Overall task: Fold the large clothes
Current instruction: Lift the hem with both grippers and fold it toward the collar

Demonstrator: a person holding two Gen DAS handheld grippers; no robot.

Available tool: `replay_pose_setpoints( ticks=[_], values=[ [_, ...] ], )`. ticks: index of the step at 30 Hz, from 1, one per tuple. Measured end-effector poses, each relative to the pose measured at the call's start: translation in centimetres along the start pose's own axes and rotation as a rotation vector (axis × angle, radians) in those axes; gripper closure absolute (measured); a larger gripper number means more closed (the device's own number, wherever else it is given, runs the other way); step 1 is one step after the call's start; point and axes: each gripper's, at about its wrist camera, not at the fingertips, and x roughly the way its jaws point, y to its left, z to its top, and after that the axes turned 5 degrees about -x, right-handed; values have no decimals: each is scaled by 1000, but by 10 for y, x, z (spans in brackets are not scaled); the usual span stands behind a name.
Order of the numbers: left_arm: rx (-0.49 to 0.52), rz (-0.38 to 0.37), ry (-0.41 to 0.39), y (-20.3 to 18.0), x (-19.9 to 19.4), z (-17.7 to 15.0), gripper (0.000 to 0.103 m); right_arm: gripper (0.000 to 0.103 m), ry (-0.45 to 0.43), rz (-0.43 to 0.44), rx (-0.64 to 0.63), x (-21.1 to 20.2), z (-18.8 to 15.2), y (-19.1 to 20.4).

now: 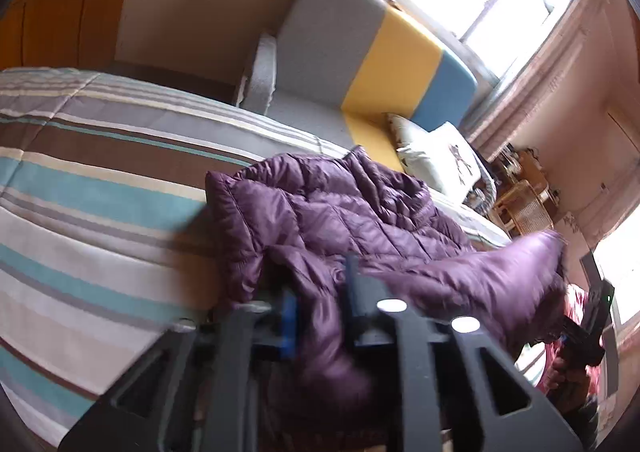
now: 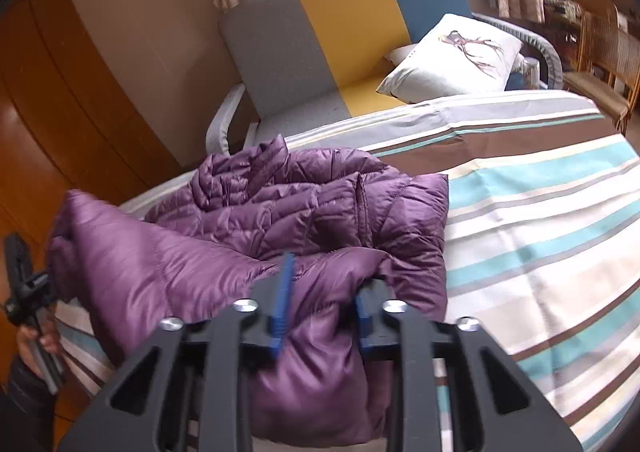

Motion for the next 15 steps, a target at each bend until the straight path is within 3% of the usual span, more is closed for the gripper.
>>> replay_pose_setpoints(
  ticks=[1,2,5,8,13,15],
  values=[
    [-35,-6,-17,4,0,5,36,37,-14,19,29,1,3,-3],
    [-62,-8,-48,8,-4,8,18,32,-32,22,43,-1,5,-4],
    [-141,-58,-97,24,-13,21,16,24,-86,32,77,-7,9,-8],
    [-162,-52,-104,43,-21,14,15,17,-108,40,105,-17,4,-14],
    [-181,-52,35,78,-6,-39,17,16,-45,62,132,-21,-39,-27],
    [-188,-77,101,83,3,-61,26,16,18,58,142,-12,-62,-31]
  ],
)
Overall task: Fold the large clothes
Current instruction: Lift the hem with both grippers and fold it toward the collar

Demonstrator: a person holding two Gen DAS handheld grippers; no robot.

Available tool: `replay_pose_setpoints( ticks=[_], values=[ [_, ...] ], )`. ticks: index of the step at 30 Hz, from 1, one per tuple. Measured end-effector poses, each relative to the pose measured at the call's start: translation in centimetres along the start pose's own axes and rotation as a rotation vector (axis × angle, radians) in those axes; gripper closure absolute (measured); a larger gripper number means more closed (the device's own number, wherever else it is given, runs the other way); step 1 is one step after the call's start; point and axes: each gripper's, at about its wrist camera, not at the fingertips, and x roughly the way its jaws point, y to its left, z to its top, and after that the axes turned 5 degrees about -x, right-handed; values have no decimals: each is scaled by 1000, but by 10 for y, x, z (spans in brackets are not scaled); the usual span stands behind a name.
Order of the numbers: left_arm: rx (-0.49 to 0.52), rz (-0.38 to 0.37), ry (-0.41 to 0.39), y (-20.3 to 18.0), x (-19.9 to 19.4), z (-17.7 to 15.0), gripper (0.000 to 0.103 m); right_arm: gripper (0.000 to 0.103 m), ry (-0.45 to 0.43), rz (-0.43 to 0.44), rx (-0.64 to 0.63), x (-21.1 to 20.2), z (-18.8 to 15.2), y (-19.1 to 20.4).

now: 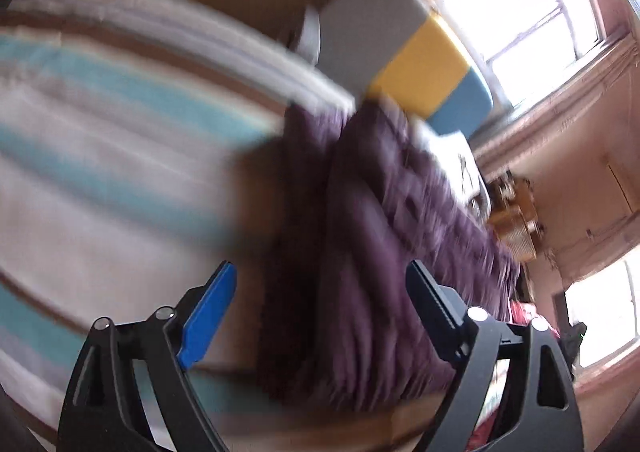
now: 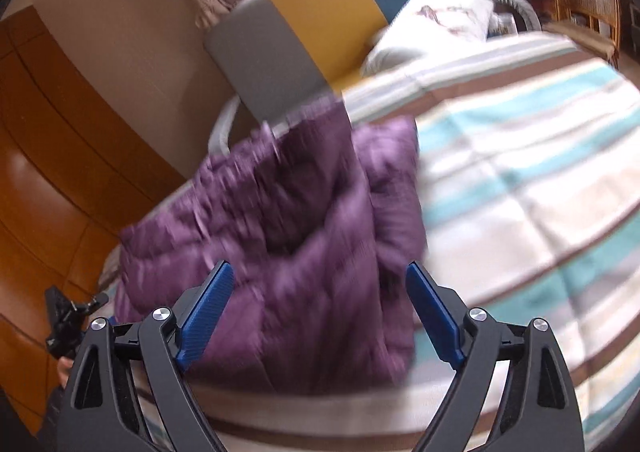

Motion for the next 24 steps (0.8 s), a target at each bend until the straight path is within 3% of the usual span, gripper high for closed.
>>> replay_pose_setpoints(
  ticks=[2,4,5,6,7,9,12,17,24],
  values=[
    [1,-32,62,4,11,-18,41,21,52,-8,1,10,-19,-3],
    [16,-40,79,4,14,-30,56,56,96,7,-2,22,-31,-2],
    [16,-54,85,4,14,-34,69,63,104,11,-4,24,-34,-1],
    [14,-58,77,3,12,-37,78,77,99,12,-15,24,-35,2],
    [17,-62,66,2,7,-39,82,87,90,14,-28,21,-35,7],
    [26,-70,57,-1,0,-43,90,92,79,17,-47,15,-34,13],
    [52,-75,51,-5,-14,-52,92,93,73,21,-97,-3,-38,22],
    [84,-74,78,-4,-43,-81,93,93,97,29,-138,-33,-56,28],
    [93,-63,121,9,-96,-152,88,93,180,34,-173,-82,-108,24]
  ],
)
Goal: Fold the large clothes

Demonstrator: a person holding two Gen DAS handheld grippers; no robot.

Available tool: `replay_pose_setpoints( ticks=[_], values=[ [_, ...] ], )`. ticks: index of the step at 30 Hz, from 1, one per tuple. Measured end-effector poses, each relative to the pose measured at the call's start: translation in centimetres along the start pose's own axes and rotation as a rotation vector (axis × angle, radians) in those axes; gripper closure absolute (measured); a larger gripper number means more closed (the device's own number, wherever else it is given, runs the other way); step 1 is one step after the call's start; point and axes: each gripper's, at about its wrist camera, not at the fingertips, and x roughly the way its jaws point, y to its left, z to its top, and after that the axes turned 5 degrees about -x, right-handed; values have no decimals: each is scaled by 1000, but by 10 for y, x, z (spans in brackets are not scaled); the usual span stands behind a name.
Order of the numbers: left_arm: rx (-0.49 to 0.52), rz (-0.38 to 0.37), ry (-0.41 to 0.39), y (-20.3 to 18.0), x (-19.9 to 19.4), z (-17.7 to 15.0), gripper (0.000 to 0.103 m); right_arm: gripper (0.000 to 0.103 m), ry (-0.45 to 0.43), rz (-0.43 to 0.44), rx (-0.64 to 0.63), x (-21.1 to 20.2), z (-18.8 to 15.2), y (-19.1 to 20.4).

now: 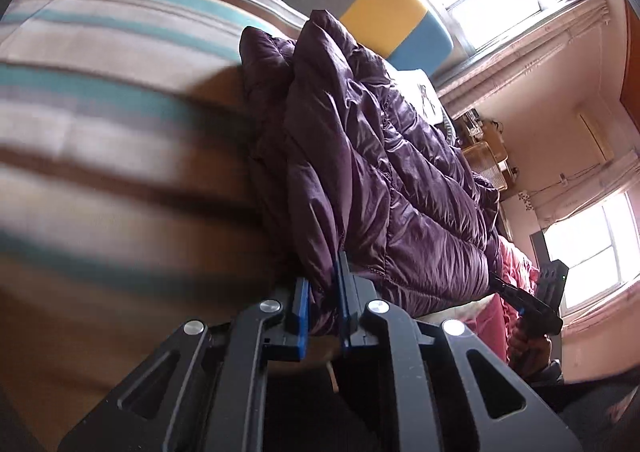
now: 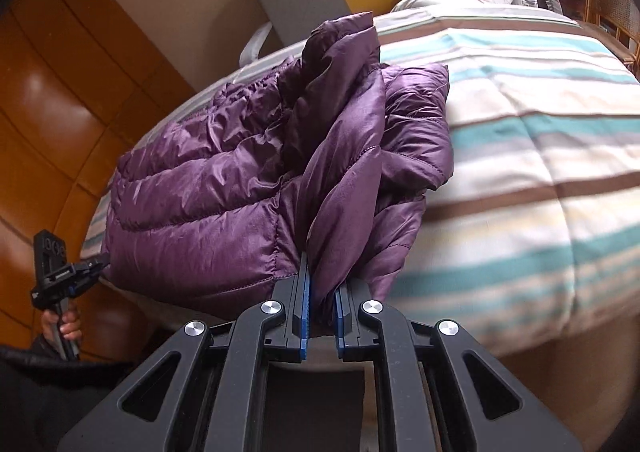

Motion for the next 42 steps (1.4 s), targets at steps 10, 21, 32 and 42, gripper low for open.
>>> replay_pose_setpoints(
  ticks=[10,21,32,42],
  values=[
    [68,108,-176,-9,-19,44,37,45,-131,-164,-85,-10,51,10],
    [152,169,-184,-37,28,99,100,94,-159,-255,-150,35,114,22],
    [198,223,-320,-77,6,144,101,97,-308,-312,-156,12,152,34],
    [197,379,-320,-86,72,206,101,97,-276,-439,-134,73,197,23]
  ],
)
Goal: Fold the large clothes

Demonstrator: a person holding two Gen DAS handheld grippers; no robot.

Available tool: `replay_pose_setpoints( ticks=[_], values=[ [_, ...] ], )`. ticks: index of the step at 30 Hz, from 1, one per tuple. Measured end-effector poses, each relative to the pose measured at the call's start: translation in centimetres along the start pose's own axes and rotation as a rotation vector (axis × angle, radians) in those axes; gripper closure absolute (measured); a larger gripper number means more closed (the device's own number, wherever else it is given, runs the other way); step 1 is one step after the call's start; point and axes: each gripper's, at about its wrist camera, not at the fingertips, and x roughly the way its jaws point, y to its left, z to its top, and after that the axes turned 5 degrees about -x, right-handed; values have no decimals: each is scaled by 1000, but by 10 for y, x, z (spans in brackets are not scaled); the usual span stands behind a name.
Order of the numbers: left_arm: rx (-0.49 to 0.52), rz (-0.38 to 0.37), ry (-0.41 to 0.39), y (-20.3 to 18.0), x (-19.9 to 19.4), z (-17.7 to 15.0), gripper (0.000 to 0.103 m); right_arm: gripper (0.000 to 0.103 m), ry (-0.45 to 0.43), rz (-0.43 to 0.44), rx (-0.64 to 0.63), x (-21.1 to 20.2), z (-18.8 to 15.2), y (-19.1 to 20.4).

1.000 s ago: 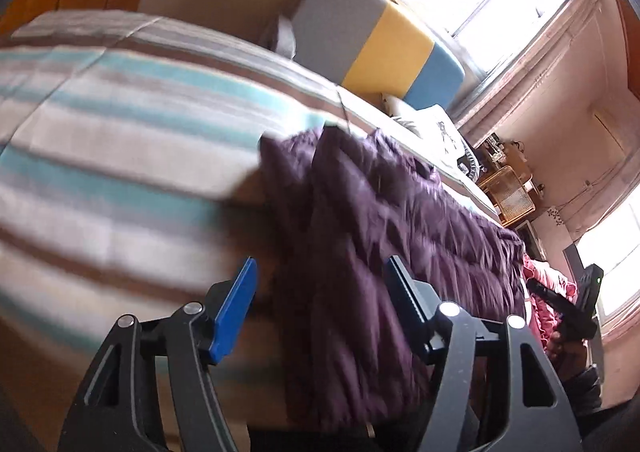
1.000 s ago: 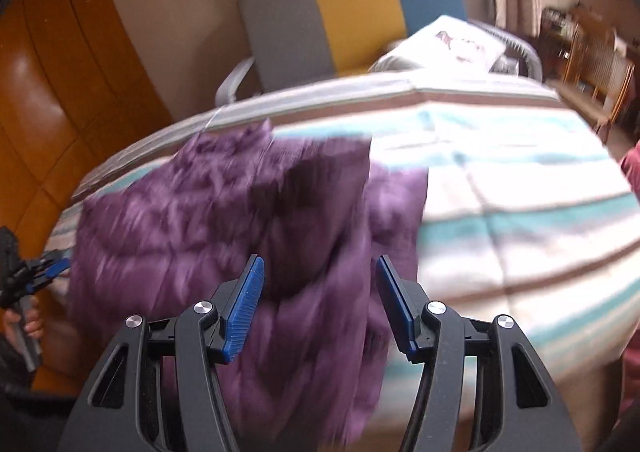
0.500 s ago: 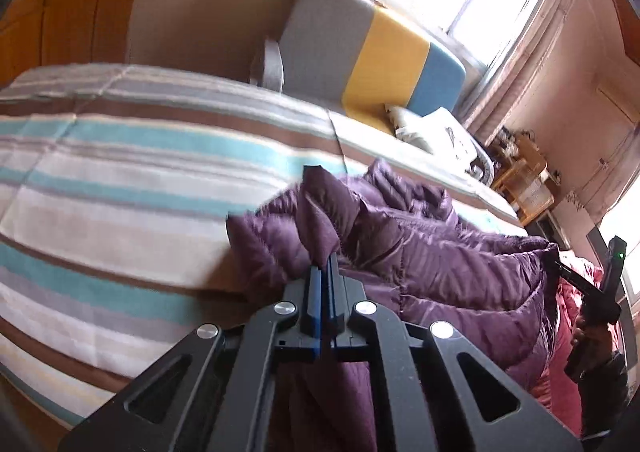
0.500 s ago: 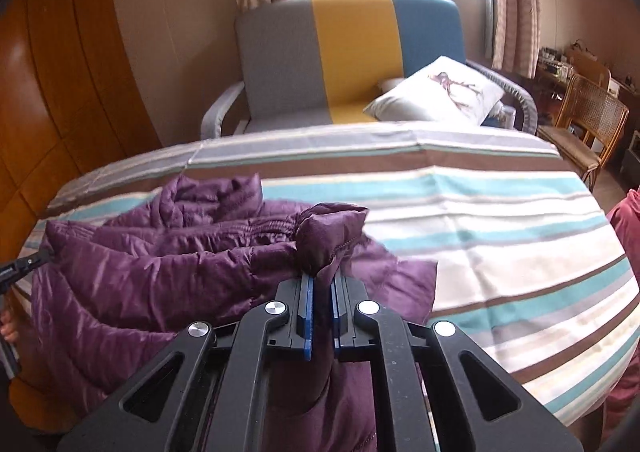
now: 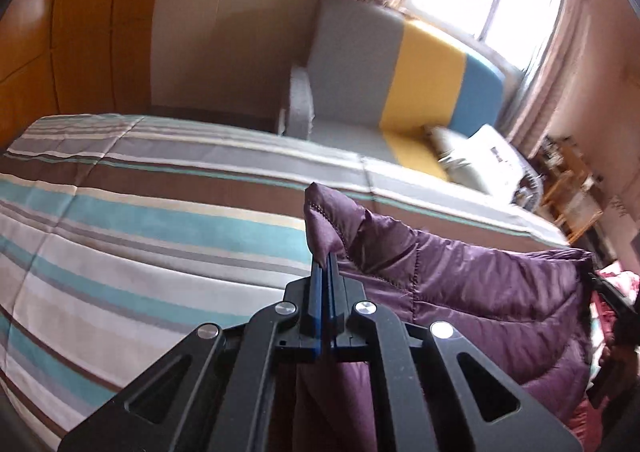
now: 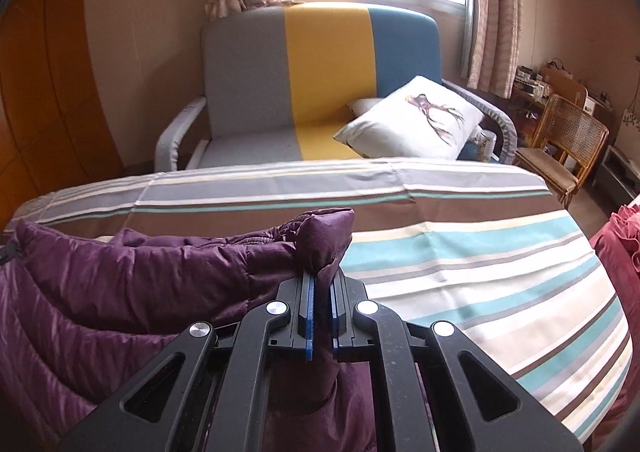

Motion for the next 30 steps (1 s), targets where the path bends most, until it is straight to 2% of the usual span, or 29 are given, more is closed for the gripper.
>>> replay_pose_setpoints(
  ticks=[6,13,24,26,27,28,30],
  values=[
    [25,105,78,0,55,-8,101,97,88,-52,6,46,-12,3],
    [60,157,141,-4,91,-24,102,97,169,-52,2,85,-27,7],
    [47,175,114,-2,101,-35,101,96,183,-44,21,98,-37,7],
    [40,170,123,-1,100,-33,100,90,189,-47,31,99,-34,5],
    [36,171,125,0,99,-33,98,83,192,-50,40,98,-33,3],
    [33,175,127,0,97,-32,95,70,192,-59,46,97,-32,0],
    [19,195,101,2,86,-28,65,52,174,-78,78,88,-28,-6]
  ],
)
